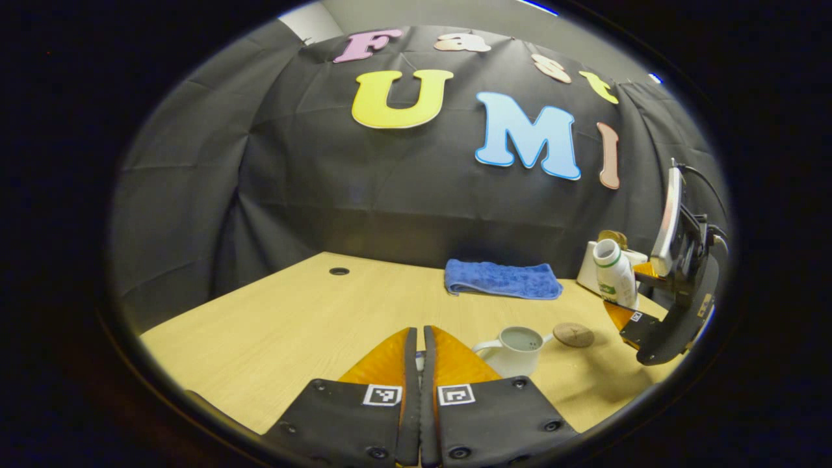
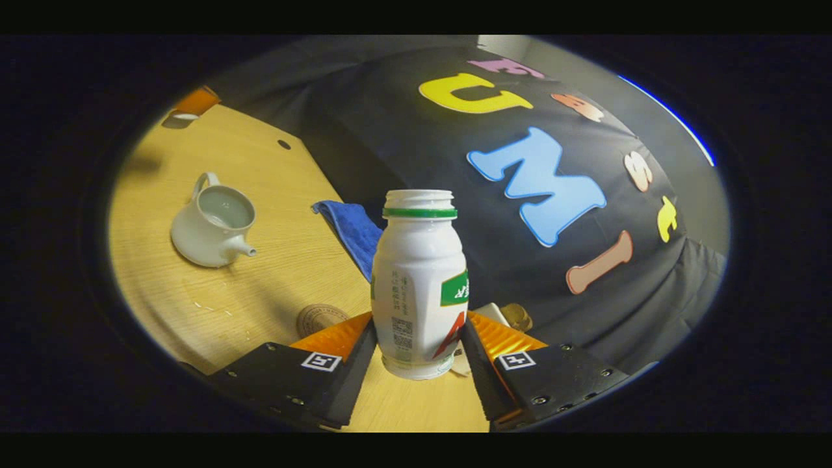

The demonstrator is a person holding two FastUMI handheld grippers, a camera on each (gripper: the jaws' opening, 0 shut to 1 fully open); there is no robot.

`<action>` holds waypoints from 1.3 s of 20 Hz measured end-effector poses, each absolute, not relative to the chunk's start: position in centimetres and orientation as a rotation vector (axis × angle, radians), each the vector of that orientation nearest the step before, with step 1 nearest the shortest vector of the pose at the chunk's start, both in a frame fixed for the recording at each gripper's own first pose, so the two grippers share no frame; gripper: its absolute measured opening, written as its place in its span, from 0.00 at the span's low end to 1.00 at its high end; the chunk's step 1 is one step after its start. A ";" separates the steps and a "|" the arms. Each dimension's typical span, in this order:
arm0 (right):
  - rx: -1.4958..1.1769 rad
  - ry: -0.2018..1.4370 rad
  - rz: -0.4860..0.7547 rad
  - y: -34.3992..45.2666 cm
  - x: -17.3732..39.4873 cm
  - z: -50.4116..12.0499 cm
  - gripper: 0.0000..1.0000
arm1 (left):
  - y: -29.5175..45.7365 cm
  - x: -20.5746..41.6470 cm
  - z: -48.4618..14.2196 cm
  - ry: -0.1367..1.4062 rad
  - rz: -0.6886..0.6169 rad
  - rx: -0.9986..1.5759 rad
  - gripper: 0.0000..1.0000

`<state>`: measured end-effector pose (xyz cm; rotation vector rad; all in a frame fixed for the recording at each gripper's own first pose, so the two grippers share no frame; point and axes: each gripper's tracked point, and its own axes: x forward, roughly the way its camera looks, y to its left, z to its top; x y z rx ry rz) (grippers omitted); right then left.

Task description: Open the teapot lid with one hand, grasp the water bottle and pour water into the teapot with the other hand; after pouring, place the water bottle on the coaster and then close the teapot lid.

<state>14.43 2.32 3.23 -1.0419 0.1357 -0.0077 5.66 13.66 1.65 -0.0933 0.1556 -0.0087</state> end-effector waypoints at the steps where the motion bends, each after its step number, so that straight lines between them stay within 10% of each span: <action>1: -1.088 0.126 -0.004 2.8 14.6 3.4 0.72 | 13.9 5.7 1.5 0.158 -0.007 -0.095 0.10; 26: -1.692 0.018 0.046 6.3 12.5 0.8 0.73 | 15.4 5.4 -1.0 0.200 -0.004 -0.115 0.10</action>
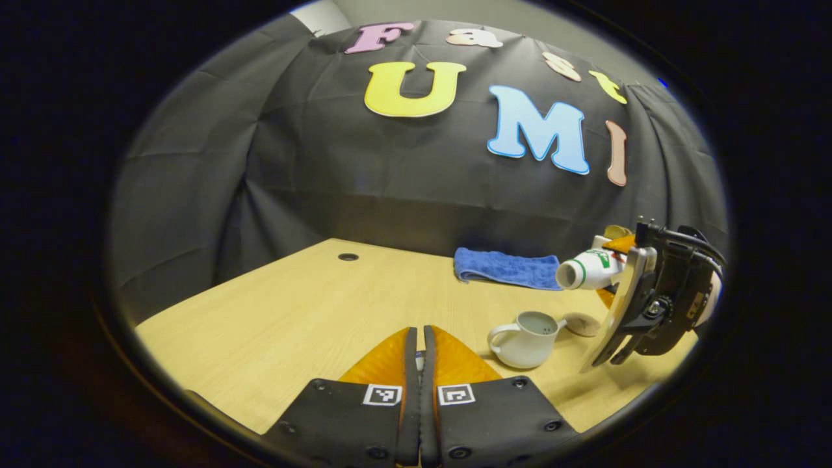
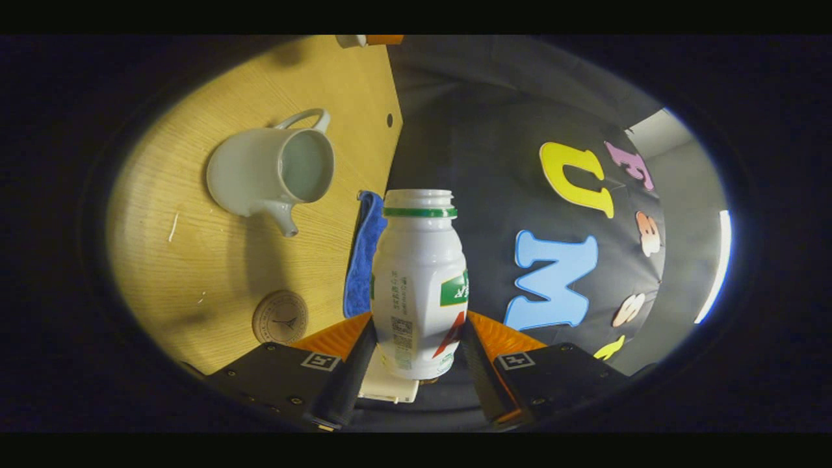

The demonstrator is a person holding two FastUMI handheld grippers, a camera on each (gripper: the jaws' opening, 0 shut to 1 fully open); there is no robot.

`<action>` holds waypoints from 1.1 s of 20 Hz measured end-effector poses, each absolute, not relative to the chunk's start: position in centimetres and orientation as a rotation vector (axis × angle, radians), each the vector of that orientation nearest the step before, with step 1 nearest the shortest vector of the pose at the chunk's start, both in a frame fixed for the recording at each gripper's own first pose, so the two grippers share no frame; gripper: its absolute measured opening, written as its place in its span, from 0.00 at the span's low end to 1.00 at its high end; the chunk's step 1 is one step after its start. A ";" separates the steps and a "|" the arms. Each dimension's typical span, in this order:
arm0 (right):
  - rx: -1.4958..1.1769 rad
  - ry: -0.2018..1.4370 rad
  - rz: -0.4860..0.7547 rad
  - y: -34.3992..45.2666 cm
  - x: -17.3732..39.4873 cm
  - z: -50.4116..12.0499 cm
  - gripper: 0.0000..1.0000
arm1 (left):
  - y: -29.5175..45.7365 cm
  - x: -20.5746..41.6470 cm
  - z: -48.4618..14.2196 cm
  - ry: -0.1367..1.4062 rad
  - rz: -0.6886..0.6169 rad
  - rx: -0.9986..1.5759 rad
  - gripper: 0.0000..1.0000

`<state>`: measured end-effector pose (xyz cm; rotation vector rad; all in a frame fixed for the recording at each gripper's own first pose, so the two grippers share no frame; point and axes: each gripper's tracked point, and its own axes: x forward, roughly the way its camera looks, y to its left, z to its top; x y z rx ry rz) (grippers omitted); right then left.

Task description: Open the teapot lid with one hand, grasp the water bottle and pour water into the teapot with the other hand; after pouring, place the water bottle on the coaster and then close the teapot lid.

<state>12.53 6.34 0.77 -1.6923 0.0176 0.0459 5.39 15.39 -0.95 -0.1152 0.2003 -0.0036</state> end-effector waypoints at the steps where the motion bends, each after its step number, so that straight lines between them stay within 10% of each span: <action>1: -1.703 0.012 0.045 6.4 12.5 0.7 0.70 | 15.4 5.4 -1.1 0.203 -0.005 -0.116 0.10; 22: -1.841 -0.098 0.024 7.3 12.5 3.1 0.73 | 14.7 5.4 -1.5 0.216 -0.019 -0.115 0.10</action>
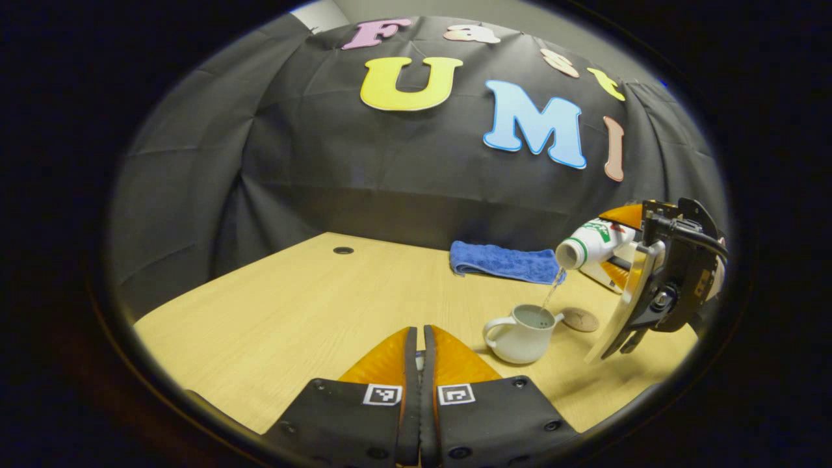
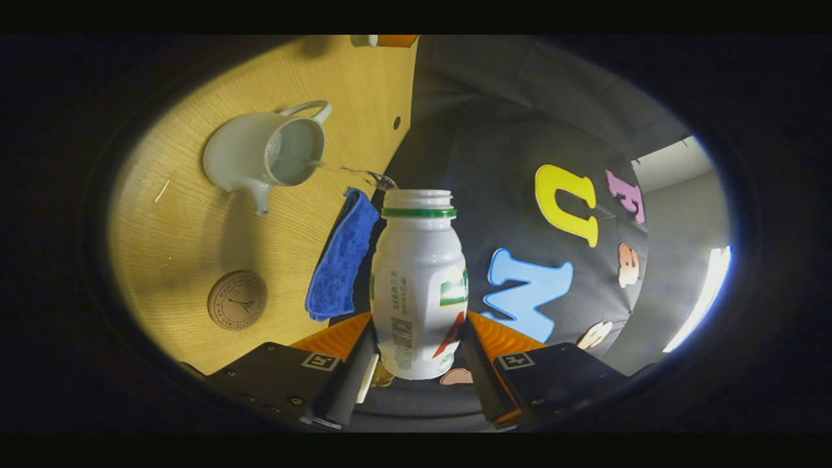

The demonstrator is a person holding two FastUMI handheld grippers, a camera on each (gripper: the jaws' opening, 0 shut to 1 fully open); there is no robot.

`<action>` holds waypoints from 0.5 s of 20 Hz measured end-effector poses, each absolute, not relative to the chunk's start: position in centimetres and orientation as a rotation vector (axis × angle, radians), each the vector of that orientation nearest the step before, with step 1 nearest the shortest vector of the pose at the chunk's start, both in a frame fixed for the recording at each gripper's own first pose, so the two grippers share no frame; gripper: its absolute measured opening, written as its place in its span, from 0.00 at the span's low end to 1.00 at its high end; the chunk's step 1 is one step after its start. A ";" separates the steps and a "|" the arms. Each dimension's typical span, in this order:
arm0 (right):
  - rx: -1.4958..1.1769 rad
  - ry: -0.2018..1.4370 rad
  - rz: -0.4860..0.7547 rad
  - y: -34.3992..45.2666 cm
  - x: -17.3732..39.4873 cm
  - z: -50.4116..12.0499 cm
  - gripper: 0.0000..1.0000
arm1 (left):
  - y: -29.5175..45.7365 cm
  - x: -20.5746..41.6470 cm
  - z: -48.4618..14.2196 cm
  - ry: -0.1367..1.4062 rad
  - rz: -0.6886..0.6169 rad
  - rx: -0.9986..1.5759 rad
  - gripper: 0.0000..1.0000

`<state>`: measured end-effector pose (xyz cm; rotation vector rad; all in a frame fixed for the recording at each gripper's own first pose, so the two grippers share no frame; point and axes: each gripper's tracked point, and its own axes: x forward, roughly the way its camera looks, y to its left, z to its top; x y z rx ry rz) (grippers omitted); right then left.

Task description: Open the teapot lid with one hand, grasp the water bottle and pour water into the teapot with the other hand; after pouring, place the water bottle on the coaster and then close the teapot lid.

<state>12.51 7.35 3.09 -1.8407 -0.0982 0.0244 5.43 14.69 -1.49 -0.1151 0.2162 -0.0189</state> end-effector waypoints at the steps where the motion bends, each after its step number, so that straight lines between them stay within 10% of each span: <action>1: -1.846 -0.106 0.023 7.4 12.5 3.3 0.73 | 14.6 5.4 -1.6 0.217 -0.019 -0.115 0.10; 10: -1.902 -0.157 0.003 8.3 12.7 5.4 0.73 | 14.5 5.4 -1.4 0.216 -0.021 -0.110 0.10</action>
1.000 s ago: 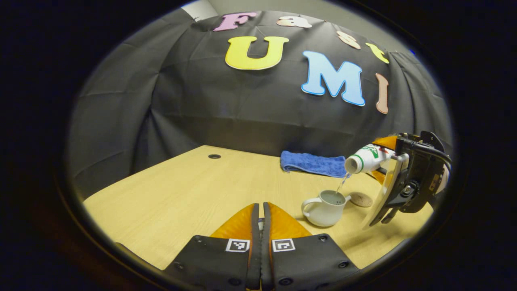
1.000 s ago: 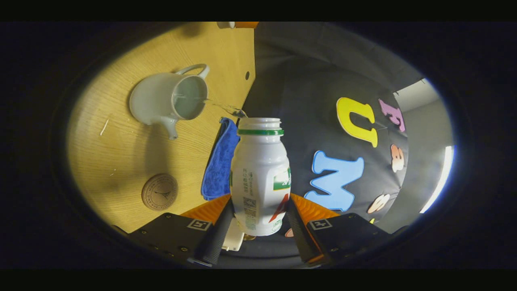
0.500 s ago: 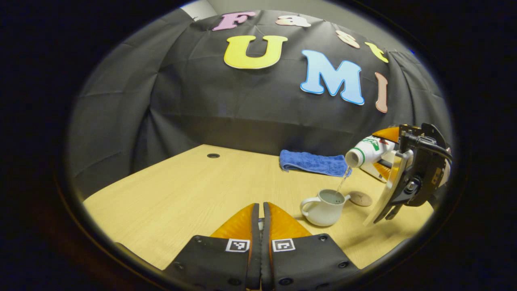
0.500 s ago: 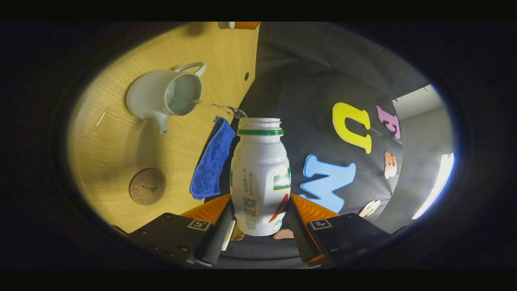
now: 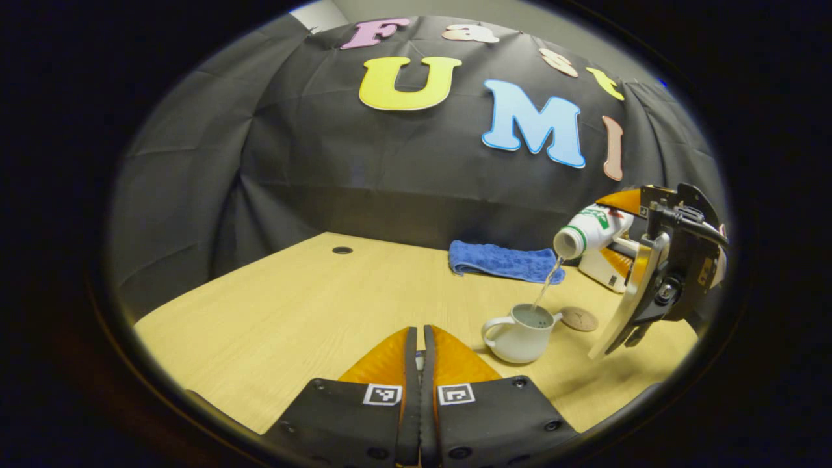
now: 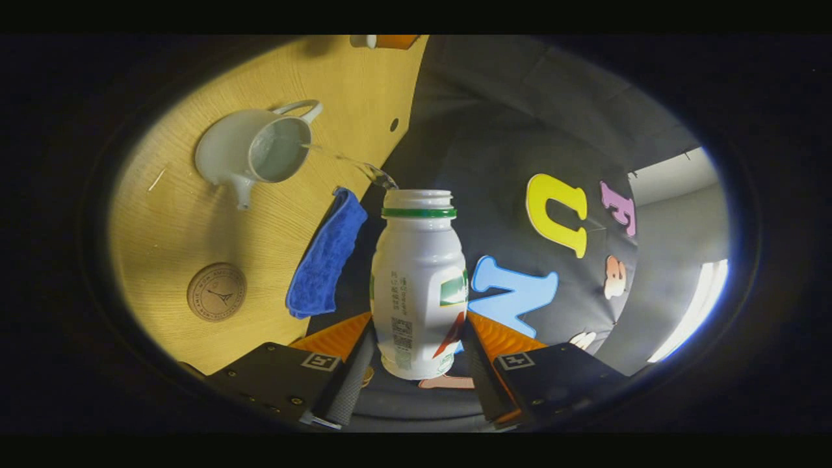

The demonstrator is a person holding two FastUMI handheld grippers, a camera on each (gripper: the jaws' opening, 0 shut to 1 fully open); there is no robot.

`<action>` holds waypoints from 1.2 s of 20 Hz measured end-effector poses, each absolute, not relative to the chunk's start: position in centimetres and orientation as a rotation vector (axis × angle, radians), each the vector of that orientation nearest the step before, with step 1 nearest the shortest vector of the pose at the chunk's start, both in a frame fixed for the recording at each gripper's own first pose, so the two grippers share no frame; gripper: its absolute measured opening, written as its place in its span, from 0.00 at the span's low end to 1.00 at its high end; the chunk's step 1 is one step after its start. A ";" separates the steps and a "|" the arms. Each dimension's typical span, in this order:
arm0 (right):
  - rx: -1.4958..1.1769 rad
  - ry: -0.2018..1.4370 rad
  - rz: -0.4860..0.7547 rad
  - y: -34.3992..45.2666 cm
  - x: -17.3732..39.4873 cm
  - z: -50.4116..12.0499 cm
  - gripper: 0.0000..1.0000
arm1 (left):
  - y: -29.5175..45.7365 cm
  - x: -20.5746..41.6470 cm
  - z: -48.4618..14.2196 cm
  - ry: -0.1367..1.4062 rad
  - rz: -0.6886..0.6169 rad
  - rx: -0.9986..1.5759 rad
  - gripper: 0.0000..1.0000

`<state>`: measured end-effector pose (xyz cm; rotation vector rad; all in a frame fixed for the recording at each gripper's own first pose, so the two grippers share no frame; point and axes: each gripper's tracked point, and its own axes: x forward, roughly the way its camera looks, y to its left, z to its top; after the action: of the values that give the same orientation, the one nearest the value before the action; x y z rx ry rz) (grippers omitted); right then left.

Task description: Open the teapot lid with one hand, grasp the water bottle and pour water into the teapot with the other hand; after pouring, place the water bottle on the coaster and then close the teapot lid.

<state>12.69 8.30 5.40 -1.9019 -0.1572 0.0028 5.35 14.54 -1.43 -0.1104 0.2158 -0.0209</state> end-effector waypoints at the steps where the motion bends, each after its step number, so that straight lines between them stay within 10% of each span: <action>1: -1.905 -0.161 0.000 8.3 12.7 5.6 0.72 | 14.7 5.2 -1.4 0.216 -0.020 -0.111 0.10; 24: -2.012 -0.259 -0.004 9.7 12.6 8.0 0.73 | 14.5 5.3 -1.6 0.227 -0.032 -0.117 0.10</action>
<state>12.61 9.72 8.00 -2.0120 -0.2590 -0.0038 5.27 14.49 -1.64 -0.1170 0.2272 -0.0318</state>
